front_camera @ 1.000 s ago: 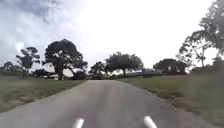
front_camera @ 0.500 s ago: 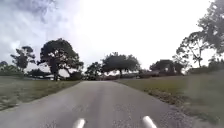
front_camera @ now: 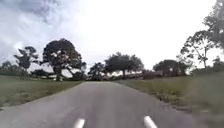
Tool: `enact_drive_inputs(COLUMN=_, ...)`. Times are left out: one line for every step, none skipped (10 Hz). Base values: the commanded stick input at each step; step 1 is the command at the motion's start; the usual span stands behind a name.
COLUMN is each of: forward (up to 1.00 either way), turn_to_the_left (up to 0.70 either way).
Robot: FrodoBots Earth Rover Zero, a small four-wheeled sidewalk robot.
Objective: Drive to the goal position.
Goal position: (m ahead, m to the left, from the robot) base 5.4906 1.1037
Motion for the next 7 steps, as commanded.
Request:
enact_drive_inputs(forward=0.69, turn_to_the_left=0.03)
enact_drive_inputs(forward=0.69, turn_to_the_left=0.34)
enact_drive_inputs(forward=0.69, turn_to_the_left=0.34)
enact_drive_inputs(forward=0.69, turn_to_the_left=0.23)
enact_drive_inputs(forward=0.69, turn_to_the_left=0.11)
enact_drive_inputs(forward=0.69, turn_to_the_left=0.03)
enact_drive_inputs(forward=0.69, turn_to_the_left=0.03)
